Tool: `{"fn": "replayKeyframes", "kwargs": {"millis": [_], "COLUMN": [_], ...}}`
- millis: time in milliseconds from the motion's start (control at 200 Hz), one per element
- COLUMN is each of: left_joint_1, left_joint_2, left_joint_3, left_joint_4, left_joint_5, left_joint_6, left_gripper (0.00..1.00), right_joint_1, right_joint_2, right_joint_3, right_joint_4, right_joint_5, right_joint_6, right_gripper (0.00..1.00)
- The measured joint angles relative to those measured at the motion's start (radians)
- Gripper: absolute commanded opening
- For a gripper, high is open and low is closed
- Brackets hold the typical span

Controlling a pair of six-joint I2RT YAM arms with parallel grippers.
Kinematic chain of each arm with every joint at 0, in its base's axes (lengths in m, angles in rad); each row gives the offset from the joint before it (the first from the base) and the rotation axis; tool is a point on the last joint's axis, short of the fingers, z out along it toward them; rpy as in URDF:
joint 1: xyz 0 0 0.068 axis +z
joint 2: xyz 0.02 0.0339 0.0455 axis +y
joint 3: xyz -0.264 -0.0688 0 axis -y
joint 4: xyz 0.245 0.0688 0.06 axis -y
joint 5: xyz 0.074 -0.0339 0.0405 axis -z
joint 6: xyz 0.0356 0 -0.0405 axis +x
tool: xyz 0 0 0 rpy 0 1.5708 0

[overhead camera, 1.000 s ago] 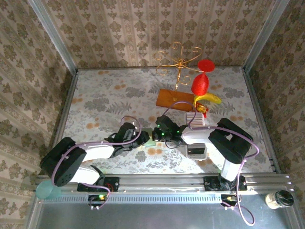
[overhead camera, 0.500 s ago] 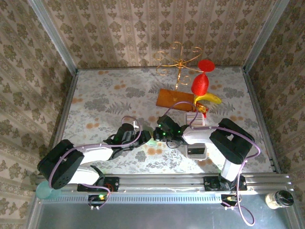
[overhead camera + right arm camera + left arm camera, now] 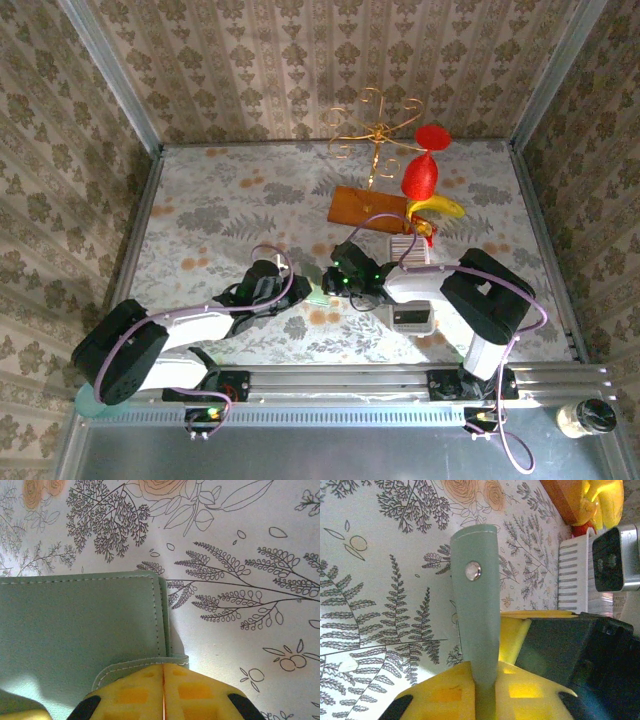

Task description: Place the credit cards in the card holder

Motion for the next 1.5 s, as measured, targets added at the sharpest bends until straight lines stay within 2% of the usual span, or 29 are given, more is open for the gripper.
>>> {"fn": "replayKeyframes", "kwargs": {"millis": [175,300,430,500,595,705,1115,1385,1500], "left_joint_1": [-0.005,-0.006,-0.014,-0.042,-0.089,-0.119,-0.201,-0.209,-0.209], "left_joint_2": [-0.024,-0.109,-0.201,-0.252,-0.307,-0.349,-0.395,-0.399,-0.403], "left_joint_3": [0.001,0.016,0.063,0.081,0.092,0.093,0.097,0.104,0.103], "left_joint_4": [-0.027,-0.122,-0.245,-0.303,-0.352,-0.377,-0.377,-0.374,-0.383], "left_joint_5": [0.005,0.003,-0.016,-0.045,-0.070,-0.092,-0.145,-0.167,-0.174], "left_joint_6": [0.010,0.058,0.126,0.166,0.212,0.250,0.295,0.296,0.296], "left_gripper": [0.00,0.00,0.00,0.00,0.00,0.00,0.00,0.00,0.00], "right_joint_1": [0.000,0.000,0.000,0.002,0.009,0.021,0.091,0.097,0.097], "right_joint_2": [-0.029,-0.088,-0.203,-0.285,-0.387,-0.460,-0.459,-0.433,-0.388], "right_joint_3": [-0.027,-0.051,-0.063,-0.071,-0.077,-0.077,-0.057,-0.015,-0.007], "right_joint_4": [0.006,-0.039,-0.097,-0.113,-0.130,-0.142,-0.224,-0.250,-0.263], "right_joint_5": [-0.003,-0.003,-0.002,0.000,0.000,0.000,0.001,0.030,0.045], "right_joint_6": [-0.007,-0.029,-0.050,-0.058,-0.058,-0.057,-0.050,-0.047,-0.047], "right_gripper": [0.18,0.24,0.30,0.37,0.40,0.48,0.52,0.54,0.51]}}
